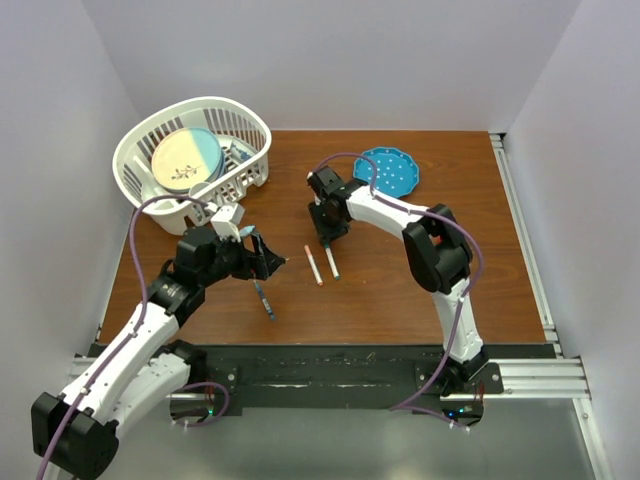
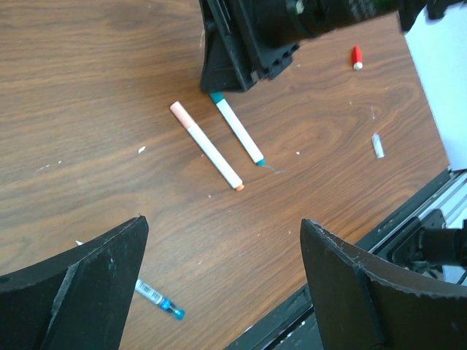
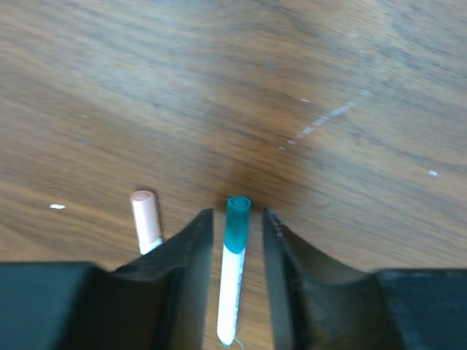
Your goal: Insert the pens into the pen caps
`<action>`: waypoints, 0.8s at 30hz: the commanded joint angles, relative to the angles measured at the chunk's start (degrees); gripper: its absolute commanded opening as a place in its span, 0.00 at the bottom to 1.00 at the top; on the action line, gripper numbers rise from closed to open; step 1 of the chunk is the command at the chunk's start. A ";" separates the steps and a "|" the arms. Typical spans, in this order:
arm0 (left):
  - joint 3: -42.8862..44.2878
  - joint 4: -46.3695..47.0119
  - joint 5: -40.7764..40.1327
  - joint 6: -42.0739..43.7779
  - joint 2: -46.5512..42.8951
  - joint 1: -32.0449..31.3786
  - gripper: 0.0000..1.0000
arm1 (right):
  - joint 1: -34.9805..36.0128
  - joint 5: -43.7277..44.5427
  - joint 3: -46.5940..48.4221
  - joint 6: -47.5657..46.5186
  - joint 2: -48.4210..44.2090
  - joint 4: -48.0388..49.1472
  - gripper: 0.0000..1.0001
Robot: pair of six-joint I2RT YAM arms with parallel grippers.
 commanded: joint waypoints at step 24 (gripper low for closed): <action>1.22 -1.95 -3.53 2.41 -9.09 -0.20 0.90 | -27.50 11.61 -29.04 -1.27 -33.64 -7.40 0.50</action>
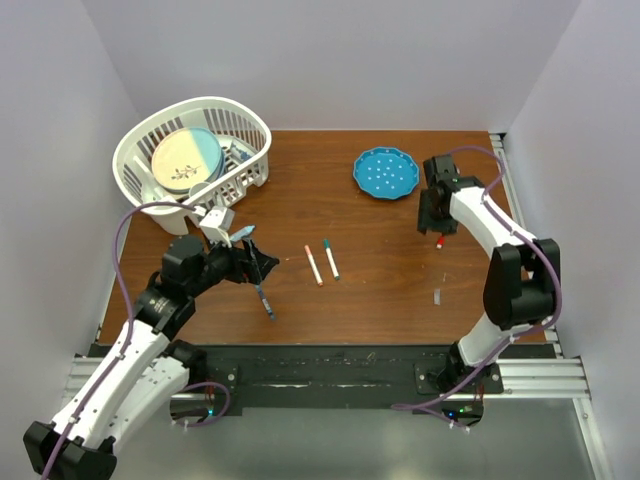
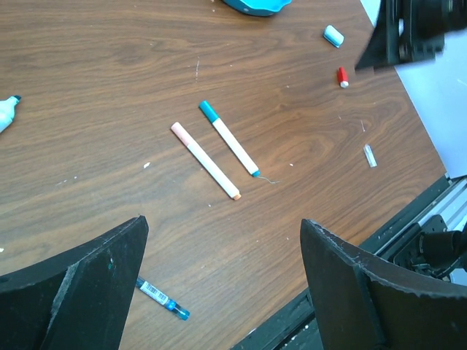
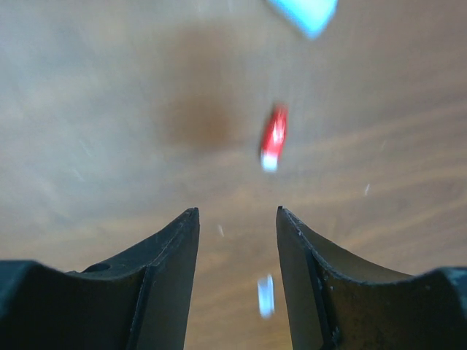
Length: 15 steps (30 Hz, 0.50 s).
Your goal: Insert the pens into the pen caps
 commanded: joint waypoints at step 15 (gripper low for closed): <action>0.87 -16.47 -28.89 -28.40 16.20 -0.35 0.57 | 0.70 -8.98 -9.80 -0.80 -19.05 -0.20 0.46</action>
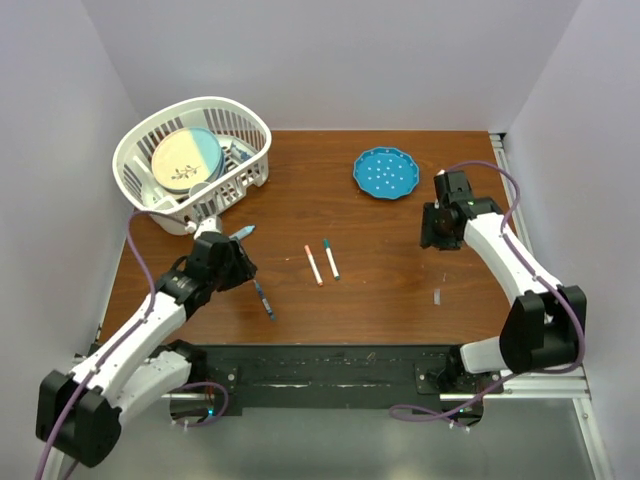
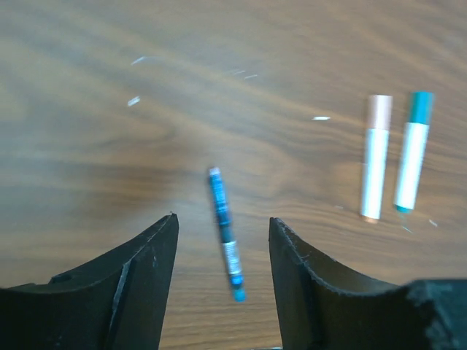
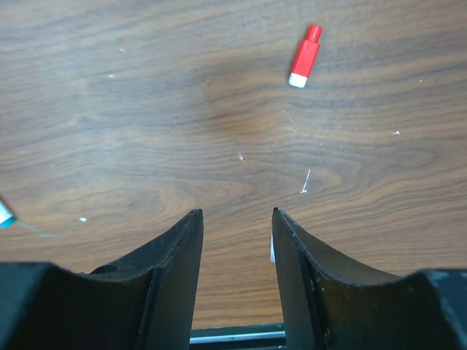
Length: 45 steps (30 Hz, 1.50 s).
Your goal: Insert the pens into the pen caps
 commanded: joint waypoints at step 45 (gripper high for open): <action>8.45 -14.59 -7.48 -27.16 29.74 -17.32 0.50 | 0.22 -9.98 -5.59 0.38 -15.76 6.10 0.42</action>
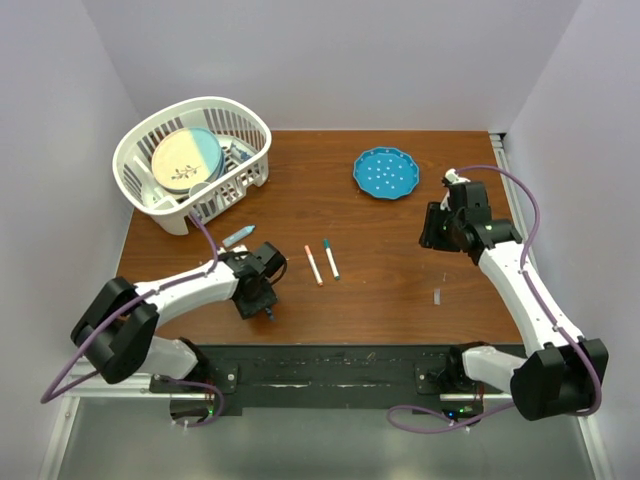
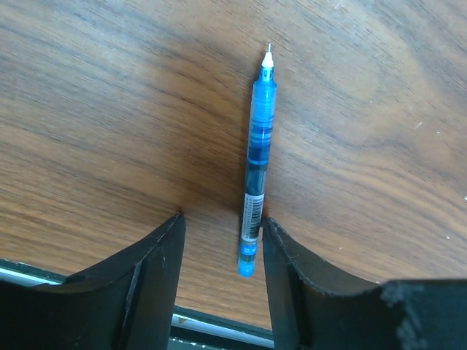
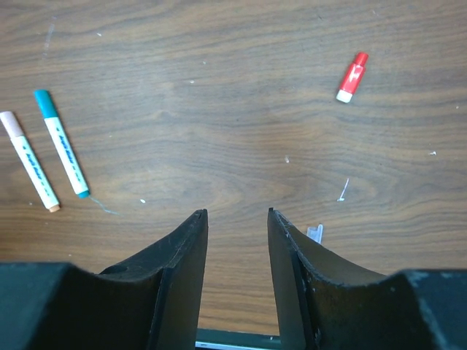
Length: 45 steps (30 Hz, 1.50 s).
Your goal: Insert the pens into the pen caps
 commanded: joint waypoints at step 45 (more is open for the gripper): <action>-16.19 63.92 40.23 28.01 -23.79 -1.30 0.00 | 34.76 -16.58 -9.64 29.26 3.68 46.42 0.22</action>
